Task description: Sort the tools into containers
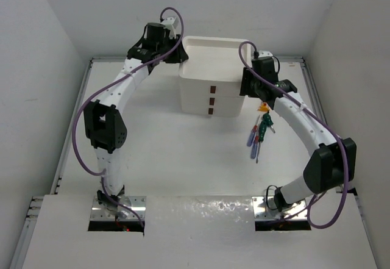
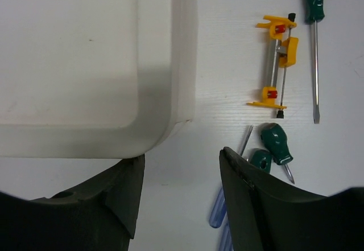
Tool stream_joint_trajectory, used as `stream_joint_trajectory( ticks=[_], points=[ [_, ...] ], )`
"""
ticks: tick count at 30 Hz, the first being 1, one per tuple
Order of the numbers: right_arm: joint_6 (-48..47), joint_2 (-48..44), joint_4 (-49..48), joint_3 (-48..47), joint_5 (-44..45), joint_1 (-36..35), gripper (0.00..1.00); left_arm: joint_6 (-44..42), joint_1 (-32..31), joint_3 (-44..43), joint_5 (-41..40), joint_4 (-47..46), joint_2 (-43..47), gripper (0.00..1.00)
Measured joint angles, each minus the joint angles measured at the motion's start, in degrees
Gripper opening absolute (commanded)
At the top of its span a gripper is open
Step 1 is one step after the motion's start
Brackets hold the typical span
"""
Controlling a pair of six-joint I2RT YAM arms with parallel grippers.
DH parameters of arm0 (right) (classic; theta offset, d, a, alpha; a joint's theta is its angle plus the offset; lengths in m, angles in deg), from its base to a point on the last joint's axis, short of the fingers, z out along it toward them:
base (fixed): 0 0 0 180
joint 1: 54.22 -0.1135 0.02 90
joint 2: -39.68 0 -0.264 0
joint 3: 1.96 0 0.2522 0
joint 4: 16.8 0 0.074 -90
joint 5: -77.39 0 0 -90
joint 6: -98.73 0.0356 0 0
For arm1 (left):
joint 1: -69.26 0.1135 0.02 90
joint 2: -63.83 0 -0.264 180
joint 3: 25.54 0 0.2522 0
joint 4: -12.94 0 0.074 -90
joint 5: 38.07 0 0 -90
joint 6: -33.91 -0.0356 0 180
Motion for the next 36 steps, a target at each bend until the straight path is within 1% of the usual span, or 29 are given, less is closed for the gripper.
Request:
stream_joint_trajectory(
  ticks=[3, 4, 6, 9, 12, 15, 21, 23, 32, 36],
  points=[
    [-0.26, -0.9, 0.26, 0.5, 1.68, 0.35, 0.52, 2.69, -0.24, 0.02, -1.25, -0.04, 0.0, 0.0],
    [-0.07, -1.73, 0.02, 1.11, 3.3, 0.15, 0.56, 3.67, -0.26, 0.02, -1.64, -0.04, 0.0, 0.0],
    [0.07, -4.42, -0.55, 3.39, 7.69, -1.27, 0.58, 5.27, -0.39, 0.02, -2.4, 0.0, 0.0, 0.0],
    [0.15, -10.67, -1.62, 8.98, 13.33, -7.5, 0.62, 7.69, -0.7, 0.02, -3.98, 0.11, 0.0, 0.0],
    [0.33, -12.87, -3.65, 10.73, 12.81, -13.16, 0.65, 9.4, -0.85, 0.02, -4.96, 0.17, 0.0, 0.0],
    [0.37, -10.6, -7.21, 10.14, 10.97, -14.86, 0.64, 10.21, -0.9, 0.02, -5.38, 0.28, 0.0, 0.0],
    [1.05, -1.25, -11.19, 4.9, 9.81, -15.5, 0.59, 10.73, -0.92, 0.02, -5.62, 0.31, 0.0, 0.0],
    [1.68, 0.33, -12.52, 4.33, 9.4, -15.96, 0.57, 10.75, -0.92, 0.02, -5.75, 0.28, 0.0, 0.0],
    [2.01, 5.22, -16.61, 1.14, 8.66, -18.8, 0.56, 10.47, -1.27, 0.02, -6.86, -0.04, -0.09, 0.0],
    [2.43, 6.58, -17.38, 0.76, 8.5, -18.88, 0.54, 10.45, -1.36, 0.02, -7.15, -0.92, -0.37, 0.0]
  ],
)
